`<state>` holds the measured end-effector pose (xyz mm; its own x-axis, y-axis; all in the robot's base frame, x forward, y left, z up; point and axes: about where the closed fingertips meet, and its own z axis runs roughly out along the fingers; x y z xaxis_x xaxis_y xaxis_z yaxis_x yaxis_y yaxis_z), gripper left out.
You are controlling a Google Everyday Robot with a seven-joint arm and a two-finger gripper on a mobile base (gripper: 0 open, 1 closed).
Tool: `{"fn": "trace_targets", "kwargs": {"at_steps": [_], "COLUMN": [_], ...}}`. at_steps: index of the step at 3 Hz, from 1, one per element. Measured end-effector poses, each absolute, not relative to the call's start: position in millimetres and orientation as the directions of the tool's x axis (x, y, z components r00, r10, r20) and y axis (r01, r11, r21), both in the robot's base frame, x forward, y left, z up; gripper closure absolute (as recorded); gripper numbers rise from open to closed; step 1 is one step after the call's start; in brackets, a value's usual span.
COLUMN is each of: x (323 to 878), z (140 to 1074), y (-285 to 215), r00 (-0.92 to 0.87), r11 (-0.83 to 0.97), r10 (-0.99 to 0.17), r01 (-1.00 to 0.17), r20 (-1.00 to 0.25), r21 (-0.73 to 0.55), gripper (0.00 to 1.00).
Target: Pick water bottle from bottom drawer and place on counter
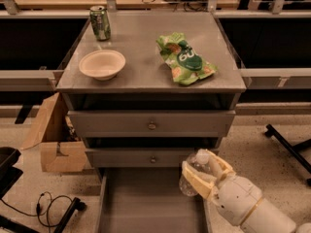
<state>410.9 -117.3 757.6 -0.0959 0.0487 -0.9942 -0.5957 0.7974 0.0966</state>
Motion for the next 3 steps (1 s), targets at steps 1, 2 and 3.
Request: {"fn": "trace_targets", "kwargs": {"at_steps": [1,2,3], "x": [430.2,430.1,434.6], "z": [820.7,820.5,839.1], "y": [-121.3,-121.1,-128.9], "r00": [-0.048,-0.048,-0.037], "r11": [0.83,0.829,0.823], "r10": [0.003,0.004,0.013], "r01": [-0.557,-0.558,-0.568], "r20": [-0.999,-0.999,-0.999], "r21": [0.029,0.03,0.031], "gripper": [1.0,1.0,1.0]}}
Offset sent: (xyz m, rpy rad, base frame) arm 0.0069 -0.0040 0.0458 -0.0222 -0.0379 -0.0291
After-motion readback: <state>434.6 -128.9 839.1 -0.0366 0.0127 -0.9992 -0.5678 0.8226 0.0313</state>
